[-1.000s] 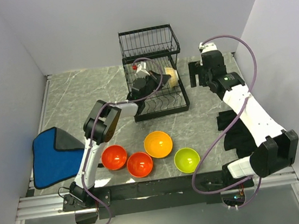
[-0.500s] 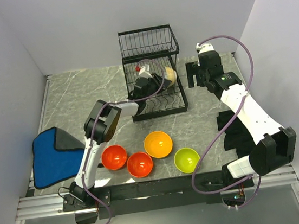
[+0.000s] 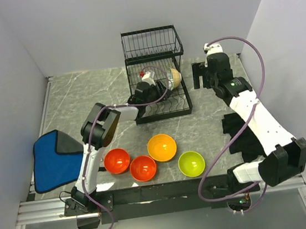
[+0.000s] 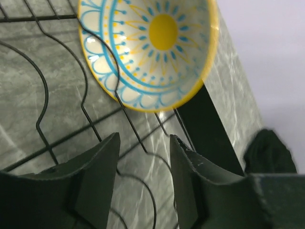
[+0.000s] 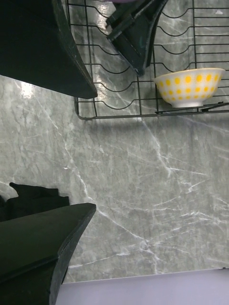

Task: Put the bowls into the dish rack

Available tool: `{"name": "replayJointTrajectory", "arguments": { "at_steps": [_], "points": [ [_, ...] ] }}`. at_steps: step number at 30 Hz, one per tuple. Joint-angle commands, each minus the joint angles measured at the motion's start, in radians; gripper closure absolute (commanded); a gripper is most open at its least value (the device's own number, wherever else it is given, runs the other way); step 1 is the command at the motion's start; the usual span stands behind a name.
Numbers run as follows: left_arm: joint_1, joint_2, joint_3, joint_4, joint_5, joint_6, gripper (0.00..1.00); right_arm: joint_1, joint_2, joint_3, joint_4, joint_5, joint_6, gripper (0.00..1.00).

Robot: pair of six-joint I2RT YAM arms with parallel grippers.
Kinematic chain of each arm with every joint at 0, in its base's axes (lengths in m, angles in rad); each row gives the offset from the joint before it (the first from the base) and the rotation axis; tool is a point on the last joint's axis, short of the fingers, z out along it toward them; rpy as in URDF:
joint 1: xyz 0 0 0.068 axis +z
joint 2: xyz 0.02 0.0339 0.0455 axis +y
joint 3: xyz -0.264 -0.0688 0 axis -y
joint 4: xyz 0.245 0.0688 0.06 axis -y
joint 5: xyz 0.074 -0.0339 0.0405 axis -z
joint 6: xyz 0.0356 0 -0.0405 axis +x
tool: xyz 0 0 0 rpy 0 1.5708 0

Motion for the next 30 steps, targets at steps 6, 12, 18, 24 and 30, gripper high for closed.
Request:
{"name": "replayJointTrajectory", "arguments": {
  "at_steps": [6, 12, 18, 24, 30],
  "points": [
    [-0.012, -0.322, -0.176, -0.114, 0.121, 0.248, 0.45, -0.035, -0.162, -0.098, 0.066, -0.038, 0.023, 0.02],
    [-0.046, -0.598, -0.347, -0.326, 0.220, 0.496, 0.46, -0.060, -0.294, -0.211, 0.099, -0.081, 0.025, 0.02],
    [-0.161, -0.869, -0.460, -0.578, 0.401, 0.870, 0.46, -0.069, -0.436, -0.316, 0.153, -0.120, -0.049, 0.01],
    [-0.316, -0.916, -0.445, -0.885, 0.454, 1.240, 0.49, -0.188, -0.447, -0.278, 0.112, -0.262, 0.035, 0.00],
    [-0.446, -0.818, -0.364, -1.066, 0.380, 1.563, 0.55, -0.312, -0.404, -0.216, 0.067, -0.331, 0.144, 0.00]
  ]
}}
